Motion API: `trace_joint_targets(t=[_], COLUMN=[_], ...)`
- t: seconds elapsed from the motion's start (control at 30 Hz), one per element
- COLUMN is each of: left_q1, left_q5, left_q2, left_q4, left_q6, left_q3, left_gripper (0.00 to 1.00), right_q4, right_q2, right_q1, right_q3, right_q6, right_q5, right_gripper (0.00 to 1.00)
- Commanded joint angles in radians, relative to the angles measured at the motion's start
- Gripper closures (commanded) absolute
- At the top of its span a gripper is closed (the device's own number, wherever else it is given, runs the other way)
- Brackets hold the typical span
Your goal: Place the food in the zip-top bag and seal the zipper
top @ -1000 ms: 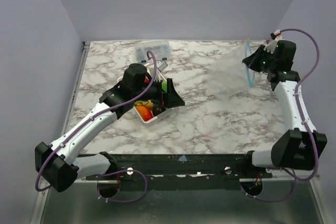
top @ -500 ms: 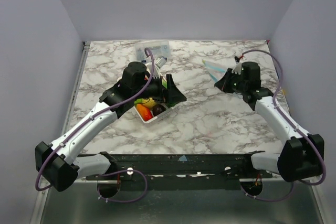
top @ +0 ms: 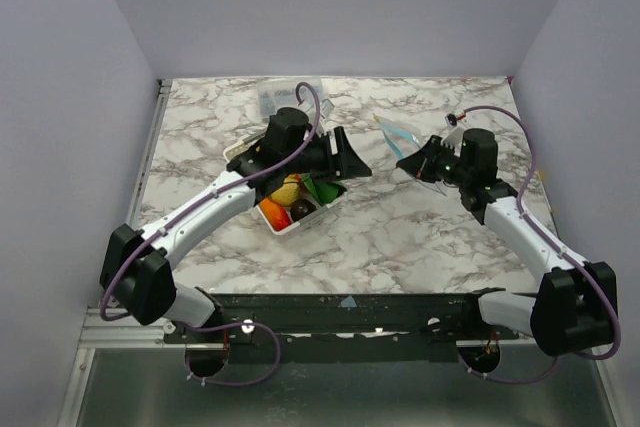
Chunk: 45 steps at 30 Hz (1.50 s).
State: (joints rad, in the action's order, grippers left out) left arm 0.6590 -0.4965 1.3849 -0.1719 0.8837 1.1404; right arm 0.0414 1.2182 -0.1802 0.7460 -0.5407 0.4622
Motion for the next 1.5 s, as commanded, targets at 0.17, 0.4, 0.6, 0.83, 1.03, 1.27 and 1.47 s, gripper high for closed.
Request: trace_joint_targets(t=[0.17, 0.4, 0.6, 0.83, 1.03, 1.27, 1.47], left_q1=[0.087, 0.126, 0.146, 0.152, 0.154, 0.157, 0.155], left_q5=[0.231, 0.419, 0.525, 0.57, 0.587, 0.561, 0.56], left_q2=[0.253, 0.361, 0.454, 0.527, 0.6, 0.644, 0.603], left_q4=[-0.061, -0.163, -0.254, -0.276, -0.323, -0.345, -0.364], left_q6=[0.017, 0.048, 0.077, 0.08, 0.063, -0.01, -0.124], left_q3=[0.326, 0.445, 0.562, 0.633, 0.726, 0.778, 0.774], left_gripper=[0.27, 0.41, 0.47, 0.46, 0.45, 0.63, 0.88], right_q4=[0.01, 0.011, 0.006, -0.017, -0.022, -0.115, -0.315], right_q2=[-0.054, -0.072, -0.073, -0.068, -0.06, -0.025, 0.034], right_q1=[-0.013, -0.019, -0.022, -0.032, -0.044, -0.095, -0.201], right_q3=[0.018, 0.015, 0.023, 0.041, 0.047, 0.102, 0.225], right_q6=[-0.023, -0.039, -0.041, -0.032, -0.023, 0.023, 0.103], right_q5=[0.002, -0.03, -0.043, -0.052, -0.04, -0.11, -0.297], right_gripper=[1.0, 1.0, 1.0, 1.0, 1.0, 1.0, 0.81])
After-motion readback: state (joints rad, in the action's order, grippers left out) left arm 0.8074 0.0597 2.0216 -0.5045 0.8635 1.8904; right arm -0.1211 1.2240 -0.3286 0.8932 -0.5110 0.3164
